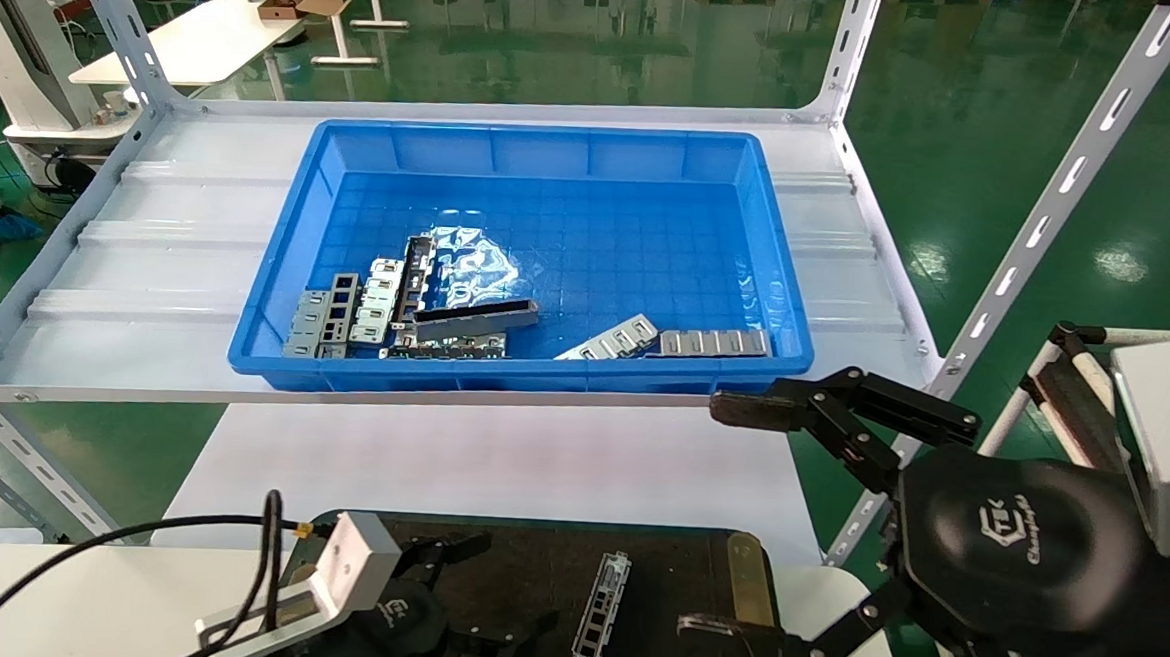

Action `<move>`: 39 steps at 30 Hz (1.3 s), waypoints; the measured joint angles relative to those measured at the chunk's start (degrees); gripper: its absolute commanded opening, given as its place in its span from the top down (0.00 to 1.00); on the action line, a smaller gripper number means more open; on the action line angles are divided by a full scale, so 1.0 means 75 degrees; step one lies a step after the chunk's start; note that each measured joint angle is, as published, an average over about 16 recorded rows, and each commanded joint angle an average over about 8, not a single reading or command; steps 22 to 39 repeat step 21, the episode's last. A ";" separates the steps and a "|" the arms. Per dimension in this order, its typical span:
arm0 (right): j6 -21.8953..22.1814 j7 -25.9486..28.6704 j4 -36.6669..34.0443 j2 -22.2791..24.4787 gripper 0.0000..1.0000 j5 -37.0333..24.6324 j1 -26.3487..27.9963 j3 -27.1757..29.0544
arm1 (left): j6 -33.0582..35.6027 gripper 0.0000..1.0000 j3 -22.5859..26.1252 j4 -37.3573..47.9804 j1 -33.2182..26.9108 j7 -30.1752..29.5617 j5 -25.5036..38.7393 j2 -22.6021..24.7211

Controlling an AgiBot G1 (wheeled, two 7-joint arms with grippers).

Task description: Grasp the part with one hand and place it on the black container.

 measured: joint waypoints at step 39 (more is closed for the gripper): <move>0.0001 -0.0001 0.0000 0.0001 0.00 0.0001 0.0001 -0.0002 | 0.1935 0.00 -0.0752 0.0578 0.0007 0.0954 -0.0681 -0.0925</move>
